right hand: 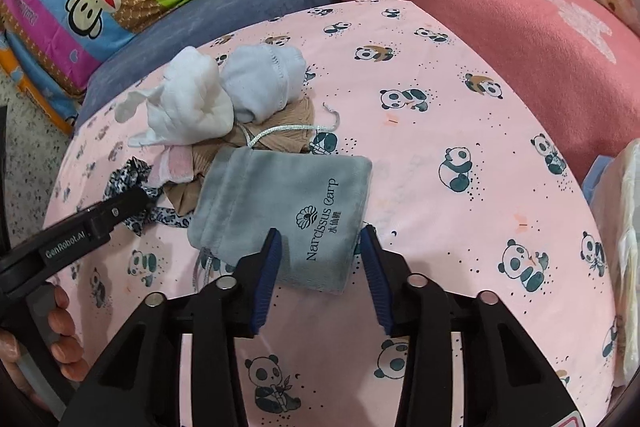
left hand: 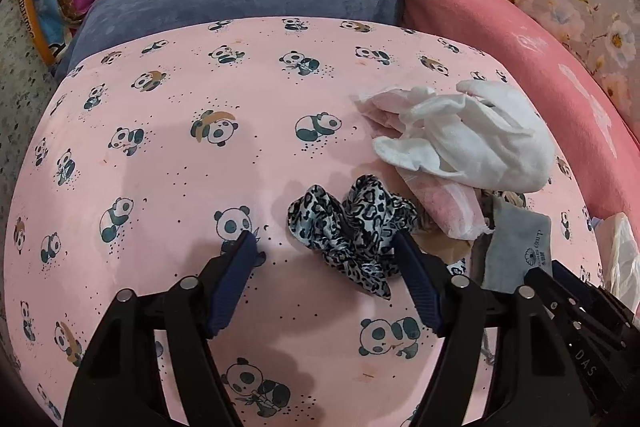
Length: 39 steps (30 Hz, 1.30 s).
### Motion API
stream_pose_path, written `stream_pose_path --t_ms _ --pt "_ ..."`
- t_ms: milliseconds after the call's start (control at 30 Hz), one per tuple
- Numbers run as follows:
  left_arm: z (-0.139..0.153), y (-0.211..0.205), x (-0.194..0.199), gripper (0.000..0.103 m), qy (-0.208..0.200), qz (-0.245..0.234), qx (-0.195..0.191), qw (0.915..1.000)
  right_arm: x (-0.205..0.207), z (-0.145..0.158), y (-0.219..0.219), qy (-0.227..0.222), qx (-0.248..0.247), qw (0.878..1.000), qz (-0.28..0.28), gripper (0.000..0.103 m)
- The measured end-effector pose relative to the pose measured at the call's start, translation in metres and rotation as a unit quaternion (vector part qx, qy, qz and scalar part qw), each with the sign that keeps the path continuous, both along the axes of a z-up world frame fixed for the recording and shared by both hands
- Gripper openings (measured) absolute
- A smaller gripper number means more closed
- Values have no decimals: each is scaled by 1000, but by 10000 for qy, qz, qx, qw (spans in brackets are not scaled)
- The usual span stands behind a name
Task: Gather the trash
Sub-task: 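Grasp the leopard-print scrunchie with the left gripper while the right gripper grasps the grey pouch, then carry the leopard scrunchie and grey pouch with both grippers over the bin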
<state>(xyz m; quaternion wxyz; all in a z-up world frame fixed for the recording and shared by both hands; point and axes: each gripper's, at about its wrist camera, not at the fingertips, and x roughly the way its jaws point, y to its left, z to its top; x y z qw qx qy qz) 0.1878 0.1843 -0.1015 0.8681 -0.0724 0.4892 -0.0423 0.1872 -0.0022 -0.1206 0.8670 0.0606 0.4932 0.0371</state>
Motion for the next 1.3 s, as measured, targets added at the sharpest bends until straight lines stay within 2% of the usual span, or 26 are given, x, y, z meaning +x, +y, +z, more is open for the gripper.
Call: stream_pose_path --t_ms 67,100,167,200,300,467,833,1300 --pt "1 -5 0 50 -6 -50 8 10000 -1 -1 0 -9 -48 10000 3 24" --pt "1 -7 0 40 6 -109 -30 9999 -2 -1 0 -4 -50 10000 21 22" --pt "1 -10 -1 31 46 -170 -64 9998 -3 -2 -1 19 38 10000 78 11" --pt "1 -13 -1 24 50 -199 -74 9998 -4 -3 -1 23 44 9999 87 10" --pt "2 -17 -5 21 85 -276 -105 9995 -8 -1 -2 69 140 9998 110 8" --pt "9 -23 -17 20 60 -317 -133 9994 -22 7 -6 -24 286 9996 83 8" --pt "50 -57 -45 20 -311 -670 -102 9972 -58 64 -37 -702 585 9956 -180 8" --pt "104 -141 -76 20 -875 -1496 -58 9849 -104 127 -111 -1474 754 9837 -707 8"
